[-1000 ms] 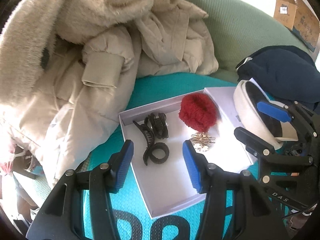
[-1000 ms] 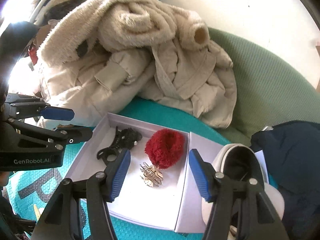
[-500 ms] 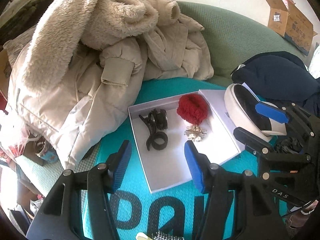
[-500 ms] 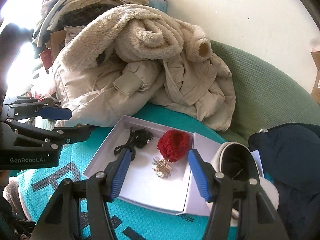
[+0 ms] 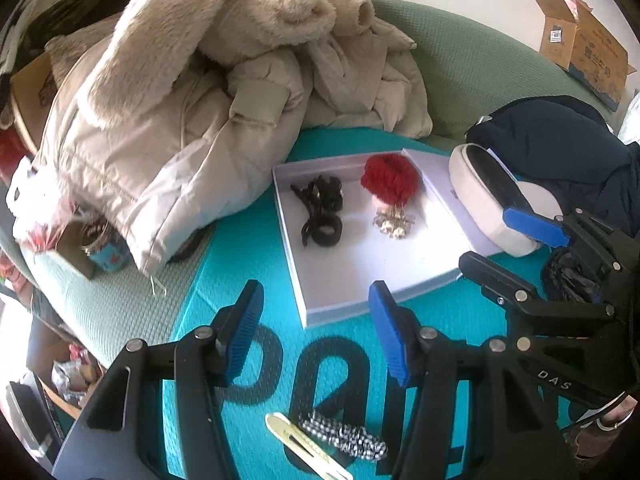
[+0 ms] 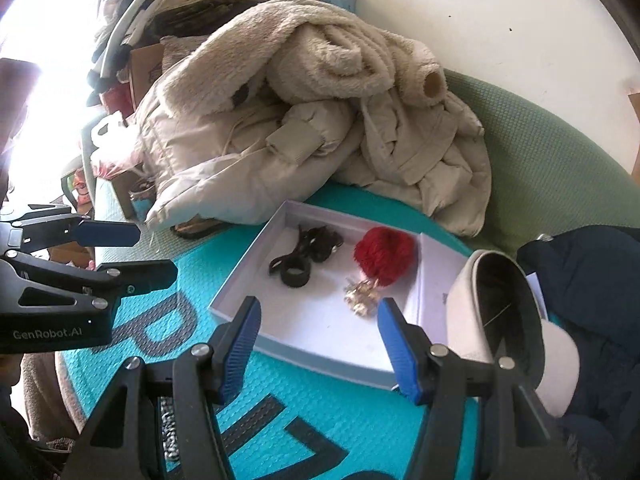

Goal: Organize objects
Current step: 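Withdraw both tools from the box back toward the mat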

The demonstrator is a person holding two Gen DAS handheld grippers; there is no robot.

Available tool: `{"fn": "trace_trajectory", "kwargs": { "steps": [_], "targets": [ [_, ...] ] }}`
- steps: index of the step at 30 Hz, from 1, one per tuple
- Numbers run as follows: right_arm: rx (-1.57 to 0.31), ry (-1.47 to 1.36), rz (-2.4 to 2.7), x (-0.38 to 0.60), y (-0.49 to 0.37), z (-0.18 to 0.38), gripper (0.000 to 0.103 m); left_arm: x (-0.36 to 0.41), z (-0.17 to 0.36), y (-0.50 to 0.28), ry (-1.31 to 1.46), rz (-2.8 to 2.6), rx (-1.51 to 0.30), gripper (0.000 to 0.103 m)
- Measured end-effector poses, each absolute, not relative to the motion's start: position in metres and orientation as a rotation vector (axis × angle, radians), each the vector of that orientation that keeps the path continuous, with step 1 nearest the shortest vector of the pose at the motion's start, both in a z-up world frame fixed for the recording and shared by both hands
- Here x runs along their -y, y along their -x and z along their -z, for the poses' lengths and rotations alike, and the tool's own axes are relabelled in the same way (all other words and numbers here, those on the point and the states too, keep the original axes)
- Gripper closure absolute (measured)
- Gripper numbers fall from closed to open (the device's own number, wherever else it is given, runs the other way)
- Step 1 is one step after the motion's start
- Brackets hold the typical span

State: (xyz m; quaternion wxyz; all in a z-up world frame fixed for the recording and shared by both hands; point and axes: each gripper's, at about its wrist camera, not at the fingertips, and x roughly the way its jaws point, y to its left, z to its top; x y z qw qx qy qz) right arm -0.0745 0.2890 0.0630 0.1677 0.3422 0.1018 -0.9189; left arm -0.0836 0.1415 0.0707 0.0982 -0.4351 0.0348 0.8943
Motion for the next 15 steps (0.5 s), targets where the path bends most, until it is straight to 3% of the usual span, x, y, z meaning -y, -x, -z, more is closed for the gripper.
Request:
{"fn": "trace_trajectory", "kwargs": {
  "steps": [15],
  "targets": [
    [-0.306, -0.99, 2.528, -0.272, 0.018, -0.045, 0.042, -0.121, -0.05, 0.014, 1.334, -2.666, -0.054, 0.05]
  ]
}}
